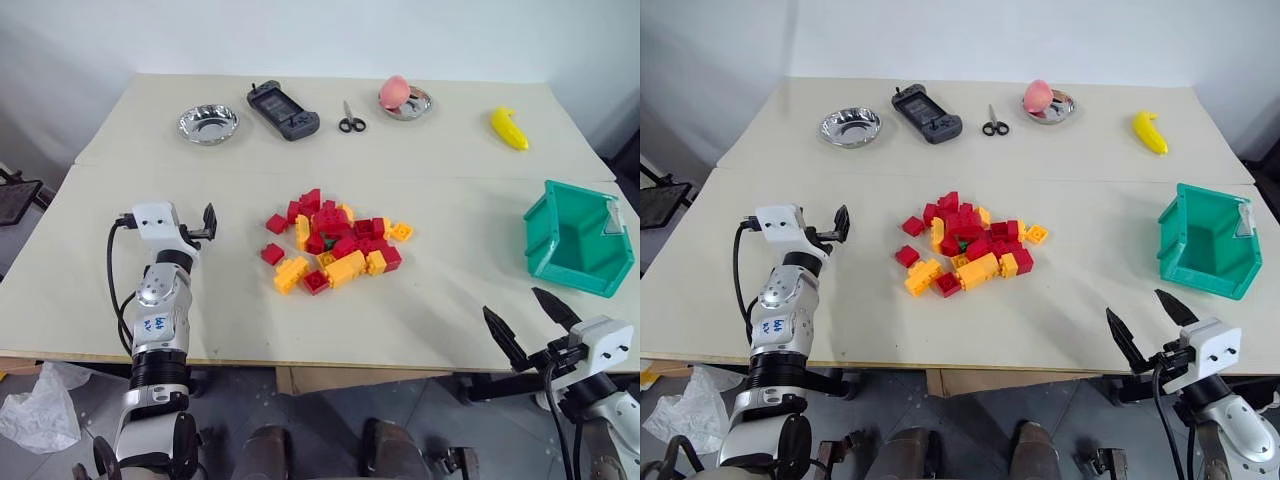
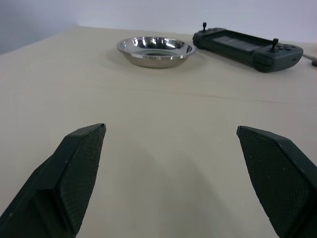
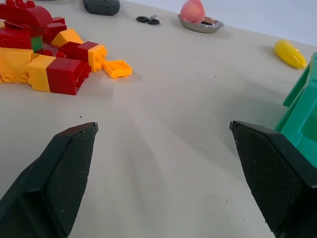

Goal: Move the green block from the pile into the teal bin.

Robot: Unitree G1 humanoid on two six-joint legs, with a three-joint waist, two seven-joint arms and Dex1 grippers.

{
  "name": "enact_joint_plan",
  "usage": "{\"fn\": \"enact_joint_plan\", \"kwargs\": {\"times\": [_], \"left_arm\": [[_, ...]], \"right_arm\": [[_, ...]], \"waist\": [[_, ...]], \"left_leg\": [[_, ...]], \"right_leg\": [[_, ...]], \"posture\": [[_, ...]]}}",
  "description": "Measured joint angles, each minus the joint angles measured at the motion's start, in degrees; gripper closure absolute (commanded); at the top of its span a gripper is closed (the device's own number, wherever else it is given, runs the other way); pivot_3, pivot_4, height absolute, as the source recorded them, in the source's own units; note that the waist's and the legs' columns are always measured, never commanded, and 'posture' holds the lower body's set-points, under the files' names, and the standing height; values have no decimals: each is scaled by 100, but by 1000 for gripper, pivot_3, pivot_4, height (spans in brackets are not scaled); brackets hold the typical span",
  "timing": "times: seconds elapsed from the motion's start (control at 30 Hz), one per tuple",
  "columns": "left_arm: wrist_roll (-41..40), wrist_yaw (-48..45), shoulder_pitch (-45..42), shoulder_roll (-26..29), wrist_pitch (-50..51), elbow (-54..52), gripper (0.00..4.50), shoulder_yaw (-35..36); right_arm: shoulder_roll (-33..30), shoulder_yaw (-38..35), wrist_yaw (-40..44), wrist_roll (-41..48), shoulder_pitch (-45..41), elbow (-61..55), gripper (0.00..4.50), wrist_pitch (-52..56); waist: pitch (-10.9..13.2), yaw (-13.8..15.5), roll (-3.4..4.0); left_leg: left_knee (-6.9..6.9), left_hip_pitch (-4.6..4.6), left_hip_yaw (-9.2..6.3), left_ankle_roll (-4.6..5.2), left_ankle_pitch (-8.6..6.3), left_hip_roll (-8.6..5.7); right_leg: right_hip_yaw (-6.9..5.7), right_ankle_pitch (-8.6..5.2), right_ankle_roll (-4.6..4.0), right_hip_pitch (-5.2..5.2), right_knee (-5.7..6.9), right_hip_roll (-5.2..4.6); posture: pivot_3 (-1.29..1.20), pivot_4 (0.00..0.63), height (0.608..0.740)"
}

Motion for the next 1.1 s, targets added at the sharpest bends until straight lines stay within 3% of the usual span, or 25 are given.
{"fn": "enact_joint_plan", "kwargs": {"times": [0.13, 0.23, 0.33, 0.47, 0.6, 0.7, 0.77, 1.0, 1.1], "left_arm": [[-31, -207, 121, 109, -30, -45, 0, 1], [-383, -856, 408, 235, -54, -361, 0, 21], [-832, -2032, 866, 809, 56, -933, 0, -7], [-1410, -3711, 1533, 1912, 437, -1689, 0, -5], [-1554, -4609, 1918, 2446, 485, -2078, 0, 9], [-1734, -5099, 2295, 2555, 724, -2407, 590, -61], [-1787, -5211, 2374, 2546, 856, -2538, 1178, -148], [-1822, -5024, 2488, 2343, 927, -2757, 3258, -144], [-1843, -4926, 2539, 2339, 1079, -2799, 2990, -125]], "right_arm": [[-42, 26, 7, 27, -227, -13, 21, 110], [-218, 149, 160, 123, -534, -35, 21, 240], [-562, 192, 505, 463, -778, -67, 21, 532], [-1476, 294, 1447, 817, -1139, -36, 21, 964], [-2151, 412, 2481, 870, -1429, 328, 21, 1069], [-2400, 651, 3194, 745, -1799, 867, 633, 983], [-2395, 766, 3332, 689, -2005, 1086, 1319, 917], [-1939, 1247, 3130, 486, -2640, 1253, 3582, 1009], [-1824, 1509, 2935, 434, -2778, 1059, 4493, 1242]], "waist": [[0, -11, 0], [0, -15, 0], [0, -36, 0], [2, -65, 3], [2, 5, 3], [3, -1, 2], [3, -2, 2], [3, -9, 1], [3, -11, 2]], "left_leg": [[0, 0, 1, 0, 0, 0], [-1, -1, 1, 0, 0, 2], [-2, 0, 2, -1, -1, 3], [1, 1, 4, 1, -2, 4], [5, 3, 3, 7, -6, 3], [6, 3, 4, 7, -10, 4], [7, 3, 6, 6, -10, 4], [8, 2, 6, 5, -9, 5], [8, 2, 6, 5, -9, 5]], "right_leg": [[1, 0, 0, -1, 0, 0], [2, 0, 0, -4, 1, 1], [2, 0, -1, -6, 2, 1], [4, 0, -1, -5, 3, 0], [3, 0, -1, 1, 0, -1], [3, -1, -1, 1, 0, 0], [4, -1, -1, 0, 2, 0], [4, 0, -1, -2, 3, 0], [3, 0, -1, -2, 3, 0]], "posture": [[0, 150, 740], [0, 150, 740], [0, 150, 740], [0, 150, 740], [0, 150, 740], [0, 150, 740], [0, 150, 740], [0, 150, 740], [0, 150, 740]]}}
